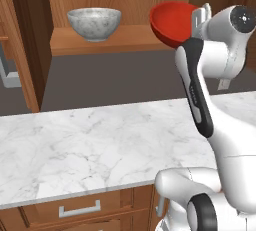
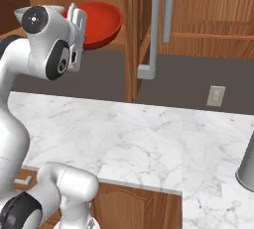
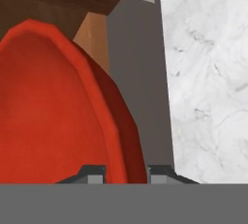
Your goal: Open the cabinet. Pick the bowls from the counter and place them in the cabinet. Then close the cabinet.
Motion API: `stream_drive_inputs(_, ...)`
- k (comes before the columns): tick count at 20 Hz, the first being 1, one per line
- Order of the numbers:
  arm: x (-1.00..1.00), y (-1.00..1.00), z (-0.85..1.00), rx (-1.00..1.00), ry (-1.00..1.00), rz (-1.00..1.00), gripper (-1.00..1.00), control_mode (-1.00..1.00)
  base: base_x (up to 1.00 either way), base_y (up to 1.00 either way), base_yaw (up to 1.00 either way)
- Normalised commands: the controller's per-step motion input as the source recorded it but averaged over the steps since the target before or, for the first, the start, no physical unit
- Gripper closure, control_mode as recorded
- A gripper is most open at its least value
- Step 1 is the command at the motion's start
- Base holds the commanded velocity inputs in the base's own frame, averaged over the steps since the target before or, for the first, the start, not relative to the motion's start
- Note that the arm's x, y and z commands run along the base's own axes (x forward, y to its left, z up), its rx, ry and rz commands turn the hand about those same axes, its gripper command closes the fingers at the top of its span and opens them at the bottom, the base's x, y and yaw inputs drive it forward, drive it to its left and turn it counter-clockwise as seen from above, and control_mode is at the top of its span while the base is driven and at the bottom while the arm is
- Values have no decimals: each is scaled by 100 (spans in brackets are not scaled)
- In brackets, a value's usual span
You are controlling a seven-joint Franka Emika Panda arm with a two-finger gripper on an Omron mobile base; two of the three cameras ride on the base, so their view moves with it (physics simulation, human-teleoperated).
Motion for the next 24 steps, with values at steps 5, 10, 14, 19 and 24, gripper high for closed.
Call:
stream_drive_inputs(5, 47, 0, 0, 0, 0, 0, 100, -100, 0, 0, 0)
stream_drive_inputs(10, 51, 0, 0, 0, 0, 3, 100, -100, 0, 0, 0)
stream_drive_inputs(14, 62, 0, 0, 0, 1, 2, 100, -100, 0, 0, 0)
stream_drive_inputs(19, 71, 0, -5, 0, 5, 2, 100, -100, 0, 0, 0)
stream_drive_inputs(24, 81, 0, -12, 0, 8, 1, 100, -100, 0, 0, 0)
